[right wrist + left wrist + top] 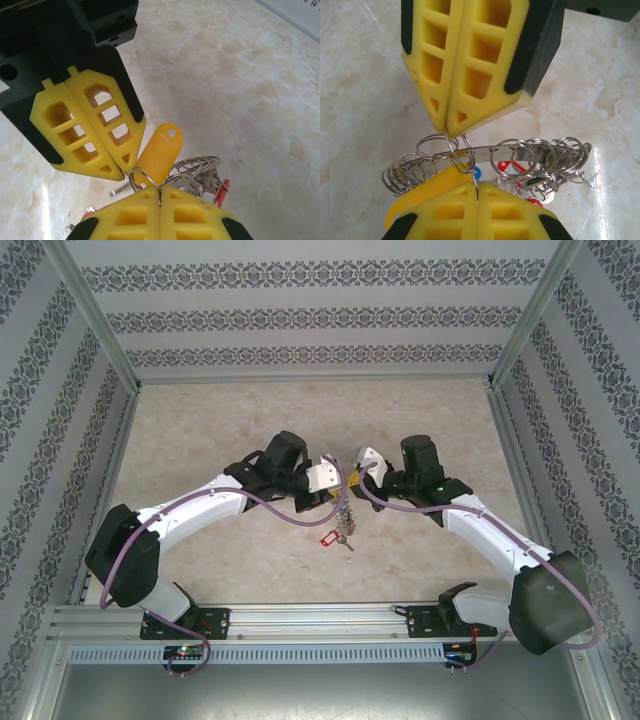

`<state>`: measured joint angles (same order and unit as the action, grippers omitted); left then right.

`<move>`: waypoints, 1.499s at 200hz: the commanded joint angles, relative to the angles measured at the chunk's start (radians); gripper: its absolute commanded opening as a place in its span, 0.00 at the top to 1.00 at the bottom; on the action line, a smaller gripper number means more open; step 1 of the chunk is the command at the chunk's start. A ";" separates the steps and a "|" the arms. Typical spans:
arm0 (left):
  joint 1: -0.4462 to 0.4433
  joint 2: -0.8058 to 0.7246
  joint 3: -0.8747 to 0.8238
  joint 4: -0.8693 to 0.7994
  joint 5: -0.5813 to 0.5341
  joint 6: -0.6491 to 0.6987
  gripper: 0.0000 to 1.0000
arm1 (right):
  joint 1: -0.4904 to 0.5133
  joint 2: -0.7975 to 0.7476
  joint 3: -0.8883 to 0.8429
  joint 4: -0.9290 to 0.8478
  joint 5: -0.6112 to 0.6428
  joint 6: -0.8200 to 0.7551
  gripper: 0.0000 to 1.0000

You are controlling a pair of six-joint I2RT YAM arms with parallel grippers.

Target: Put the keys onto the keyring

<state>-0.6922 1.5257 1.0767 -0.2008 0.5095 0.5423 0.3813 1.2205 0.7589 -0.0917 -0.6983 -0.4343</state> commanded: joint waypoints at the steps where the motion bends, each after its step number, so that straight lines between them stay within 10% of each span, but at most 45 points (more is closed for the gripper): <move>1: -0.023 -0.026 -0.028 0.077 0.009 -0.083 1.00 | -0.018 -0.007 -0.005 0.101 -0.022 0.028 1.00; 107: -0.038 0.006 -0.108 0.298 -0.007 -0.269 1.00 | -0.074 -0.067 -0.127 0.338 -0.110 0.191 1.00; 168: -0.040 0.020 -0.131 0.393 0.010 -0.317 0.74 | -0.074 -0.064 -0.148 0.372 -0.117 0.212 1.00; 300: 0.003 -0.129 -0.218 0.412 -0.068 -0.303 0.60 | -0.075 -0.086 -0.167 0.374 -0.150 0.157 1.00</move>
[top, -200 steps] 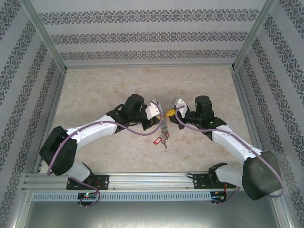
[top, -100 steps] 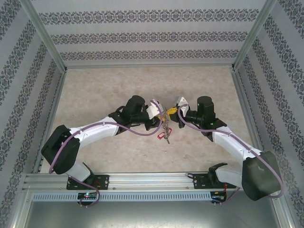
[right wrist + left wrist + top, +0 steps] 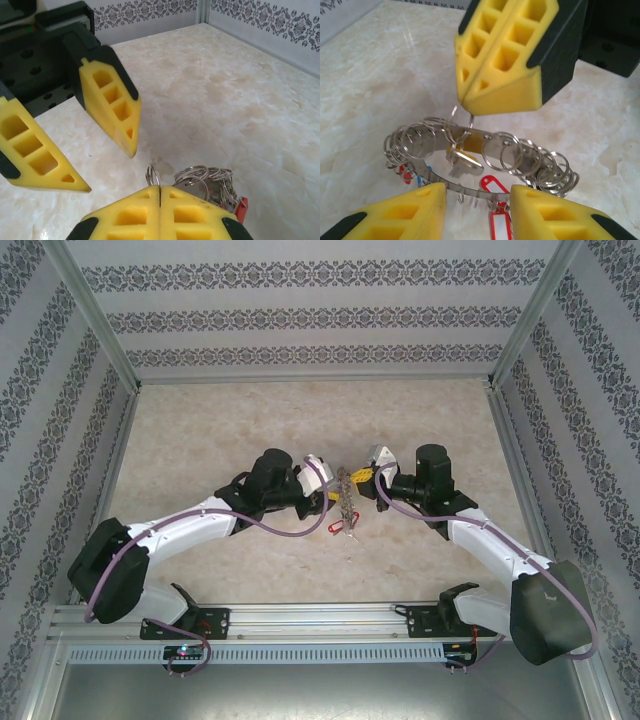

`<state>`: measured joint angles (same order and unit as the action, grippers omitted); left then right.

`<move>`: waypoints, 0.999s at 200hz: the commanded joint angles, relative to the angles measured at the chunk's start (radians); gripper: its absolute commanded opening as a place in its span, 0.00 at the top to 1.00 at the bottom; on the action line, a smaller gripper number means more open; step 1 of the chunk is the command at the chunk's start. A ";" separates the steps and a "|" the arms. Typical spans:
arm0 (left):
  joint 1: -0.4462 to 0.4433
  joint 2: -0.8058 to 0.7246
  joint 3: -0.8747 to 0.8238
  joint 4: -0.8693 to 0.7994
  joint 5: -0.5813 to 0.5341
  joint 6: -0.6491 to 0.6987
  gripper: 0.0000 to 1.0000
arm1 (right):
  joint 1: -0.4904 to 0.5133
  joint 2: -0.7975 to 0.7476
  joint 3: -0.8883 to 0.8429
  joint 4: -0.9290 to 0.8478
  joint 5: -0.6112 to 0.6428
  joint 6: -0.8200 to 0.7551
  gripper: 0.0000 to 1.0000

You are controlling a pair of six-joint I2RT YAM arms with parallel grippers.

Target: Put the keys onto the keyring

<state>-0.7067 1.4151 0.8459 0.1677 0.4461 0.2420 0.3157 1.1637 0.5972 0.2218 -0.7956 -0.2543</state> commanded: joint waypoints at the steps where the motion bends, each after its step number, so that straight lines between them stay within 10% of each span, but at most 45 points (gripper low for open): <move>1: 0.018 -0.018 0.014 0.044 -0.005 -0.003 0.60 | -0.009 -0.029 -0.006 0.061 -0.053 -0.023 1.00; 79: 0.021 0.114 0.139 0.069 0.081 -0.021 0.60 | -0.007 -0.024 -0.002 0.054 -0.051 -0.030 1.00; 138: 0.021 0.163 0.200 -0.005 0.141 0.040 1.00 | -0.007 -0.016 0.009 0.048 -0.056 -0.035 1.00; 200: 0.021 0.116 0.228 -0.204 0.117 0.229 1.00 | -0.009 -0.019 0.070 -0.226 -0.059 -0.277 1.00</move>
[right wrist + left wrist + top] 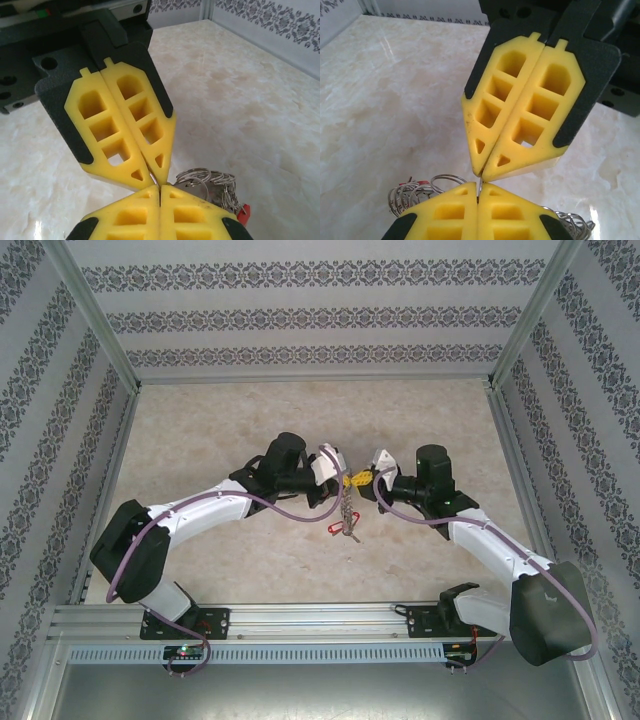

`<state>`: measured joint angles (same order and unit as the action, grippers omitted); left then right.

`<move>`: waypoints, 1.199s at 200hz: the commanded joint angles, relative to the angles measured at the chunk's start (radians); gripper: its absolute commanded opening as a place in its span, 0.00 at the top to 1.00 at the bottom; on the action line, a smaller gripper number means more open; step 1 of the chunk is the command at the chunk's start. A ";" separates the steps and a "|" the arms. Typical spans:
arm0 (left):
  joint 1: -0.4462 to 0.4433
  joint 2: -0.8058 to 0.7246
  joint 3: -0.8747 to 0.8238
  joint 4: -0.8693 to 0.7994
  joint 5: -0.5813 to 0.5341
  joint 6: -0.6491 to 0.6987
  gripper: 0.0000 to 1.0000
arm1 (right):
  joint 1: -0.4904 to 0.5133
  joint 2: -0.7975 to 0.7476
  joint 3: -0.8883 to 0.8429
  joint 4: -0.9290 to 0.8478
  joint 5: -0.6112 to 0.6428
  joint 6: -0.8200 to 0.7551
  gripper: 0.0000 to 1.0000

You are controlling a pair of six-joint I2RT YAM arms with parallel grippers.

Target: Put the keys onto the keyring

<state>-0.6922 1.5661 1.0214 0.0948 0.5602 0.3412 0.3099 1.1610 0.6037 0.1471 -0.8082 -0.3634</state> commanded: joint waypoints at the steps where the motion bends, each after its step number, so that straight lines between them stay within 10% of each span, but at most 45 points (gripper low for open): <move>1: 0.007 -0.036 0.053 -0.137 0.003 0.134 1.00 | -0.004 -0.015 0.067 -0.162 -0.047 -0.175 1.00; 42: 0.008 -0.028 0.151 -0.374 -0.020 0.301 1.00 | -0.002 0.042 0.172 -0.390 -0.078 -0.424 0.74; 97: 0.010 -0.040 0.209 -0.525 -0.028 0.415 1.00 | 0.005 0.120 0.207 -0.416 -0.142 -0.486 0.65; 240: 0.070 -0.044 0.214 -0.458 0.119 0.352 1.00 | 0.053 0.204 0.169 -0.118 -0.223 -0.334 0.71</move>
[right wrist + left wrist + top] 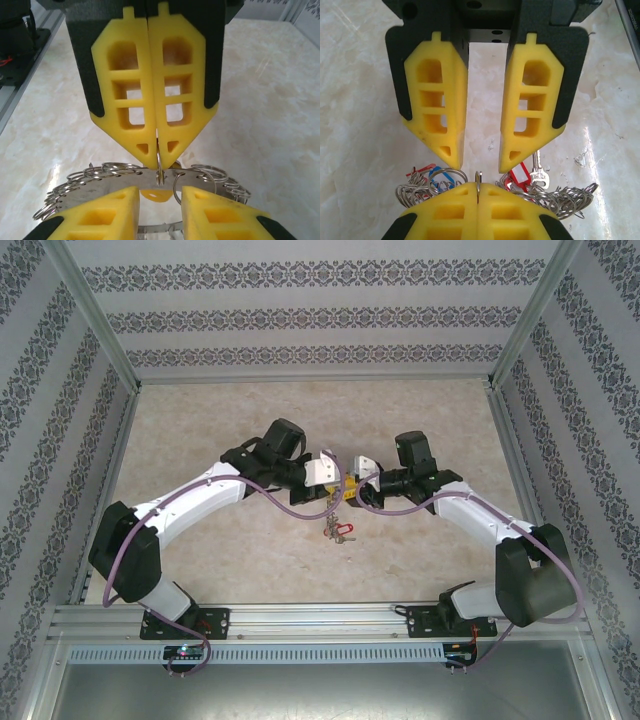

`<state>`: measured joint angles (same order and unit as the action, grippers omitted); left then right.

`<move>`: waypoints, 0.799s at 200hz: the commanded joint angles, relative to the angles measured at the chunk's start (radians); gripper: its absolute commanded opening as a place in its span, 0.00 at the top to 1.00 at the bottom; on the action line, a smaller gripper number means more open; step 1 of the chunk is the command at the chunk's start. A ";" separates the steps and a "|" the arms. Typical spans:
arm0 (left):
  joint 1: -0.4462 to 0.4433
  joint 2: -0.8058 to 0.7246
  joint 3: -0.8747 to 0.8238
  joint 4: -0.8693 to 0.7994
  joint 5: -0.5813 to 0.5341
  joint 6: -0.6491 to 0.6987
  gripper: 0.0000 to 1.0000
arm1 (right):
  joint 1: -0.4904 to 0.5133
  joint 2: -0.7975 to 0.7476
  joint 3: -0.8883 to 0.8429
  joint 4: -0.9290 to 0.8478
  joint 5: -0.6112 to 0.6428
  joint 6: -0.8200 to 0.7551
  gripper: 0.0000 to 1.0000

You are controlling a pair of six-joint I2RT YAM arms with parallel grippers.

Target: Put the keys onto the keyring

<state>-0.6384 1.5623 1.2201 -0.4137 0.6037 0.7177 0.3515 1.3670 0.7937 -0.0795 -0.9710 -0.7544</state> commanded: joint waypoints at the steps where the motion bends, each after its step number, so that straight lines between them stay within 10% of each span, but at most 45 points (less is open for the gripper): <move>1: 0.016 -0.041 0.015 0.051 0.077 -0.026 1.00 | 0.012 -0.001 -0.021 0.109 -0.061 0.058 0.71; 84: 0.036 -0.061 0.001 0.096 0.107 -0.066 1.00 | 0.045 0.043 -0.011 0.118 -0.057 0.089 0.73; 160: 0.039 -0.051 -0.016 0.143 0.107 -0.111 1.00 | 0.045 0.063 -0.034 0.257 -0.061 0.206 0.97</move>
<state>-0.6117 1.5414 1.2152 -0.3740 0.6628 0.6487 0.3840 1.4120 0.7803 0.0704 -0.9924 -0.6235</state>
